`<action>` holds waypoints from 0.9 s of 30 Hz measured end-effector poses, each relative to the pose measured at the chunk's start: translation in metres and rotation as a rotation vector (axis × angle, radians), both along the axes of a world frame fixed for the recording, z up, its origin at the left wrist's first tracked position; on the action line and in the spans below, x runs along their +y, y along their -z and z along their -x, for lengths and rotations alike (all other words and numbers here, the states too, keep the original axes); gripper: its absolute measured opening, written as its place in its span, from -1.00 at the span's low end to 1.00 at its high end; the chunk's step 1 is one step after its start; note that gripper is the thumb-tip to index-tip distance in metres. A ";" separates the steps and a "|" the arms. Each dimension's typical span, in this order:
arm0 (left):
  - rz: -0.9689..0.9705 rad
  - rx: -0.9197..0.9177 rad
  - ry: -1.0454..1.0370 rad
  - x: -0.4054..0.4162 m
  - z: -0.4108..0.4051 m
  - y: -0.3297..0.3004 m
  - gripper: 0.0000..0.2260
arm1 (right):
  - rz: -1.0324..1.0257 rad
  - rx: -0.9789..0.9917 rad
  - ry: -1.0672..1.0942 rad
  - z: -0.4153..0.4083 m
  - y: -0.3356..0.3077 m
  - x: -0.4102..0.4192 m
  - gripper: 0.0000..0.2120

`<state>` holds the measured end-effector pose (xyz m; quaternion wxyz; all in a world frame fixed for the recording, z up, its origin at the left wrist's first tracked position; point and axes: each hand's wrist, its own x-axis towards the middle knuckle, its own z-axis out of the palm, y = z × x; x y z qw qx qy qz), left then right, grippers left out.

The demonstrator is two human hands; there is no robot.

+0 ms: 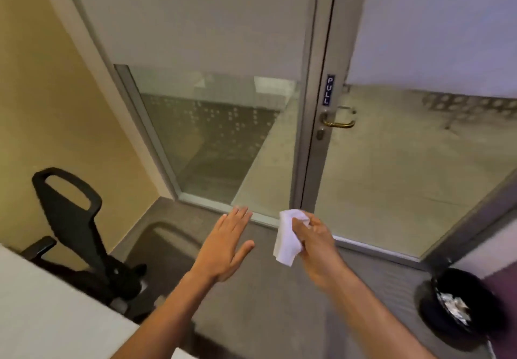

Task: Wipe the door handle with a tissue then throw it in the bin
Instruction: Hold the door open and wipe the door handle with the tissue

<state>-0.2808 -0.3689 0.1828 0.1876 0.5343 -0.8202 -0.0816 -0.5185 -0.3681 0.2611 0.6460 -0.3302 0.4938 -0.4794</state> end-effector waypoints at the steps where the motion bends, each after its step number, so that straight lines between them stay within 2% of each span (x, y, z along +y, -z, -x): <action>1: 0.032 0.001 0.049 -0.024 0.027 -0.014 -0.33 | 0.032 0.019 0.016 0.032 -0.014 -0.013 -0.84; 4: 0.062 0.004 0.139 -0.083 0.091 -0.043 -0.32 | 0.033 0.137 0.050 0.107 -0.037 -0.043 -0.84; 10: 0.176 -0.020 0.262 -0.190 0.170 -0.078 -0.28 | 0.030 0.154 0.270 0.188 -0.043 -0.100 -0.80; 12: 0.206 -0.056 0.288 -0.232 0.187 -0.084 -0.29 | 0.035 0.141 0.368 0.202 -0.041 -0.128 -0.85; 15: 0.262 -0.116 0.317 -0.298 0.204 -0.089 -0.32 | 0.053 0.108 0.455 0.216 -0.034 -0.175 -0.76; 22: 0.398 -0.227 0.447 -0.449 0.224 -0.108 -0.33 | 0.052 0.117 0.605 0.228 -0.017 -0.287 -0.78; 27: 0.483 -0.311 0.533 -0.549 0.237 -0.126 -0.33 | 0.043 0.148 0.707 0.230 -0.002 -0.361 -0.95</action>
